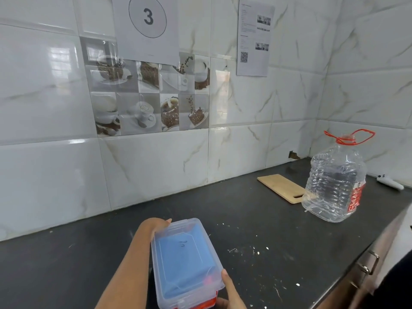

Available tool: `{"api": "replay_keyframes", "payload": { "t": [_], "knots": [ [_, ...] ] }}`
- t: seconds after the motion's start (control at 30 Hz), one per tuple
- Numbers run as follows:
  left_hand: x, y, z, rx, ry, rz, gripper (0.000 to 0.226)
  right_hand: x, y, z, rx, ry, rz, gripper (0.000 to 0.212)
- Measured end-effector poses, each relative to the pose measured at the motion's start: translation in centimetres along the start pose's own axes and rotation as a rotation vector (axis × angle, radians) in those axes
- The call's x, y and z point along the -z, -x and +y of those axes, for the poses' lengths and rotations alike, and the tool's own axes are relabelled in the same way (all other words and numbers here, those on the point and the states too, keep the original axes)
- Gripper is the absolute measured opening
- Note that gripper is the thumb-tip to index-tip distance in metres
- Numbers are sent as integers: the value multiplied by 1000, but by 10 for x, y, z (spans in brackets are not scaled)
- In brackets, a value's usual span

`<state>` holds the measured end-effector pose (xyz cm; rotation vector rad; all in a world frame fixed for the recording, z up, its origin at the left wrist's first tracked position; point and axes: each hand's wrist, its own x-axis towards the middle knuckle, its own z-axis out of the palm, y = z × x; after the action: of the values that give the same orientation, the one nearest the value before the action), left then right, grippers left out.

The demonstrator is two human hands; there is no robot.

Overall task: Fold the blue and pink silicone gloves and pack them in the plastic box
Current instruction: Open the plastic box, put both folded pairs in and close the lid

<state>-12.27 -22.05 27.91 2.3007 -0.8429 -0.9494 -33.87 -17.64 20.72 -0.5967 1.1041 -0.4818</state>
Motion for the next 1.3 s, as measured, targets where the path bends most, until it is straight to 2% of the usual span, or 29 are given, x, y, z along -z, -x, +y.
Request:
{"api": "replay_keyframes", "payload": {
  "t": [0.1,0.13,0.23,0.27,0.3,0.33,0.37,0.4,0.43,0.53,0.57,0.67,0.7,0.73,0.8,0.87,0.93,1.07,1.17,1.3],
  "knots": [
    [-1,-5,-11,8,141,-13,62,4,6,9,-18,-140,-63,54],
    [-2,-9,-14,9,192,-11,61,-3,9,8,1,-153,-37,50],
    [-6,-12,-21,15,386,-5,56,-16,18,10,166,-251,-30,46],
    [-9,-12,-22,12,454,7,55,-21,21,13,253,-279,-12,65],
    [-11,-11,-22,-1,522,21,54,-18,22,18,337,-268,-91,83],
    [-14,-11,-22,-14,567,48,53,-17,26,21,387,-299,-109,79],
    [-17,-10,-23,-26,579,93,53,-16,32,24,384,-292,-71,64],
    [-19,-8,-24,-42,563,139,55,-15,32,25,354,-225,42,49],
    [-20,-5,-24,-67,535,179,56,-12,29,28,327,-156,146,47],
    [-25,-4,-27,-170,465,243,42,-6,24,37,447,144,191,84],
    [-26,-4,-28,-202,431,262,35,-6,24,36,449,257,174,90],
    [-28,1,-29,-249,327,315,31,-2,36,30,465,610,142,83],
    [-29,1,-29,-258,322,328,30,1,43,26,490,798,149,82],
    [-29,1,-30,-266,322,337,30,5,46,20,605,1004,213,79],
    [-30,0,-31,-278,317,360,29,15,37,10,1060,1484,395,62],
    [-31,-2,-32,-293,296,370,28,24,27,3,1464,1616,548,76],
    [-31,-1,-33,-303,283,382,28,31,11,-1,1722,1680,550,70],
    [-31,0,-38,-327,234,414,29,34,1,-7,1937,1696,286,49],
    [-30,3,-43,-337,171,445,30,34,-5,1,2035,1632,249,39],
    [-27,6,-49,-350,157,468,31,34,-5,5,2105,1589,201,46]
  ]
}}
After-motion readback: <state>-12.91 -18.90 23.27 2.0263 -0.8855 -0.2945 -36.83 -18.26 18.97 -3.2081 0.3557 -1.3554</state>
